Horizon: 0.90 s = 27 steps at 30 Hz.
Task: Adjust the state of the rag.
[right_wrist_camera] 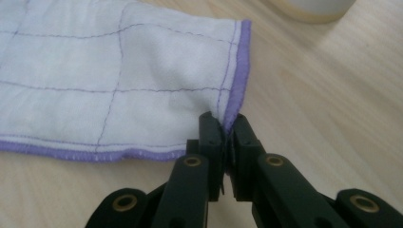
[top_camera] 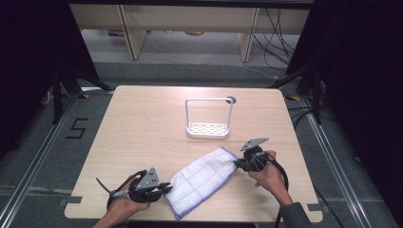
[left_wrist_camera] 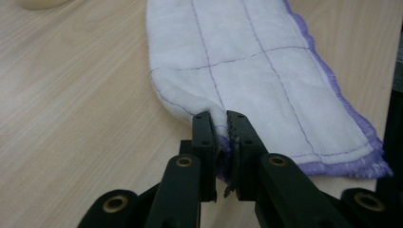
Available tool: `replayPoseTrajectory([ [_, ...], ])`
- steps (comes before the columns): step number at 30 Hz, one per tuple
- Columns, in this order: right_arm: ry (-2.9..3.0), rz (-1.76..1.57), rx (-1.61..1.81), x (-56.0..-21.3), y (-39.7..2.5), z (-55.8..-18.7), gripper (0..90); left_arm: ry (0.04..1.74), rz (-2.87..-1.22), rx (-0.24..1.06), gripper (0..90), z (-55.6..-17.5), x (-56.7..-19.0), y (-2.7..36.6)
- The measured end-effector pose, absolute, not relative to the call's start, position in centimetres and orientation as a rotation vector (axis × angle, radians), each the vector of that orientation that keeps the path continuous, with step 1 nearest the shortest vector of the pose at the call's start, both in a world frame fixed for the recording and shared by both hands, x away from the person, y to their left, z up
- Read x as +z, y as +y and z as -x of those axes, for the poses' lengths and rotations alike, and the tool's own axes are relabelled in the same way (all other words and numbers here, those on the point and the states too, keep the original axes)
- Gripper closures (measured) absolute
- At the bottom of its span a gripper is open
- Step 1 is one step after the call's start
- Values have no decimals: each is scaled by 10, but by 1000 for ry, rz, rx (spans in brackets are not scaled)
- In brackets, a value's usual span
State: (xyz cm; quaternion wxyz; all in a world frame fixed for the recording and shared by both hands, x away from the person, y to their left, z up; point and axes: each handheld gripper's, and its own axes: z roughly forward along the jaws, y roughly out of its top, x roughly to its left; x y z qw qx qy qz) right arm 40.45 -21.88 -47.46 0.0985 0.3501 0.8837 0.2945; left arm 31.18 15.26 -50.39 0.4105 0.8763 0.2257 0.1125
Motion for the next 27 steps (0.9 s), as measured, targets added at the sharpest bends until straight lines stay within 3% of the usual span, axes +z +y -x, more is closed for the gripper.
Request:
replayPoseTrajectory([
  [12,2721,-950,766,-482,-199,-450,852,448,-2221,209,822,-287,-501,123],
  [24,2751,-960,701,-484,-182,-475,820,445,-2187,146,812,-278,-505,95],
  [27,2733,-959,685,-484,-179,-479,746,441,-2182,97,789,-277,-508,89],
])
